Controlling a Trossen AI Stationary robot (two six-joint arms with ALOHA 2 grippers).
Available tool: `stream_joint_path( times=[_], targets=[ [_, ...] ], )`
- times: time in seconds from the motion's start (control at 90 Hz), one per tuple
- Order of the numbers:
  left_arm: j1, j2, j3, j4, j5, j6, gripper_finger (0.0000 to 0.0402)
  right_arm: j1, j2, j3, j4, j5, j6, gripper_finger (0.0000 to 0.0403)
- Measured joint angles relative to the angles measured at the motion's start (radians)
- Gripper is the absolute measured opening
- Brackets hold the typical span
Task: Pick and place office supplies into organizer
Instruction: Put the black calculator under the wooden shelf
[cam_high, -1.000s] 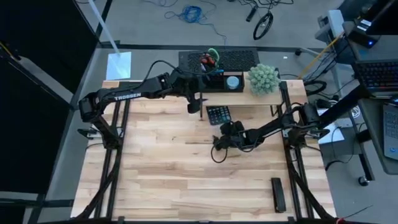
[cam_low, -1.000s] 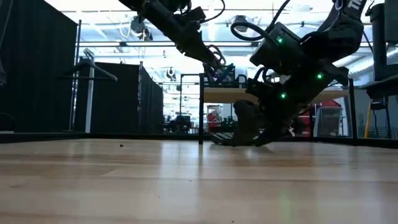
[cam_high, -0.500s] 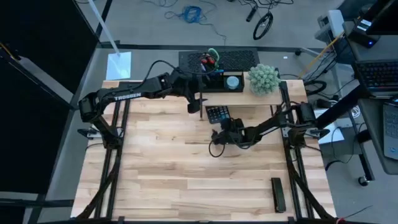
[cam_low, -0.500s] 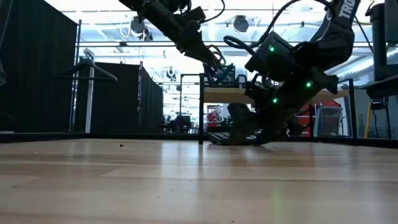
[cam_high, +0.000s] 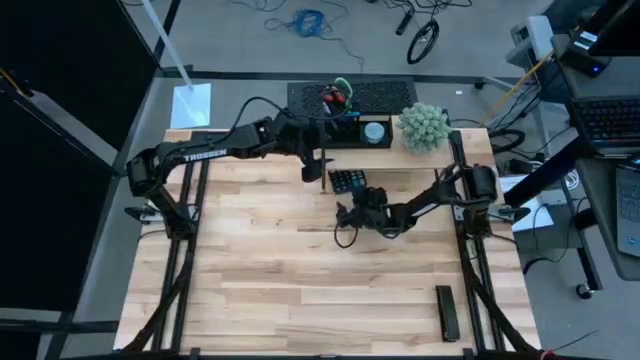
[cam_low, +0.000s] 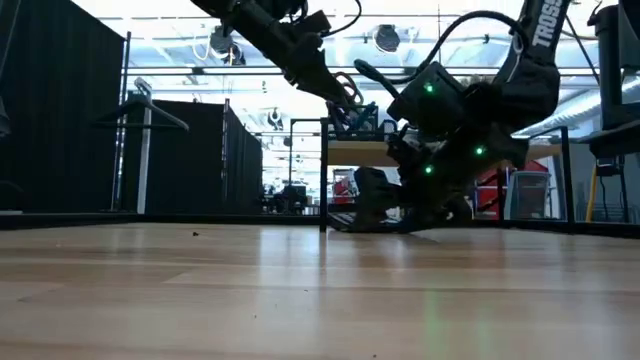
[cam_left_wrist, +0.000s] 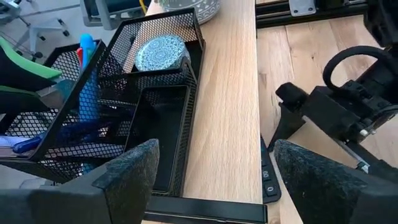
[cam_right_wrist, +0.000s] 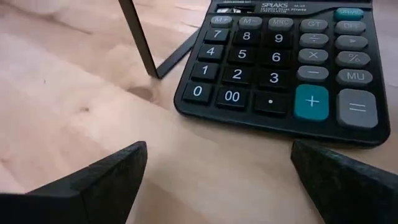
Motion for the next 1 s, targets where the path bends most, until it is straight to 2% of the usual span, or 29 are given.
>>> stream_joint_path(
  times=[0.178,0.322,0.444,0.511,0.667,0.844,1.0],
  targets=[
    [0.0,0.0,0.0,-0.001,0.0,0.0,0.0309,0.007,-0.026,-0.001,-0.027,-0.058,-0.07,0.0384],
    [0.0,0.0,0.0,-0.006,0.0,0.0,0.0309,0.051,-0.099,-0.001,-0.186,-0.079,-0.081,0.0384],
    [0.0,0.0,0.0,-0.008,0.0,0.0,0.0309,0.07,-0.134,-0.014,-0.351,0.015,0.05,0.0384],
    [0.0,0.0,0.0,-0.009,0.0,0.0,0.0309,0.075,-0.138,-0.037,-0.375,0.061,0.13,0.0384],
    [0.0,0.0,0.0,-0.008,0.0,0.0,0.0309,0.051,-0.143,-0.106,-0.304,0.079,0.185,0.0384],
    [0.0,0.0,0.0,-0.004,0.0,0.0,0.0309,0.001,-0.141,-0.155,-0.132,0.07,0.045,0.0384],
    [0.0,0.0,0.0,0.002,0.0,0.0,0.0309,-0.062,-0.131,-0.156,-0.051,0.045,-0.047,0.0384]
  ],
)
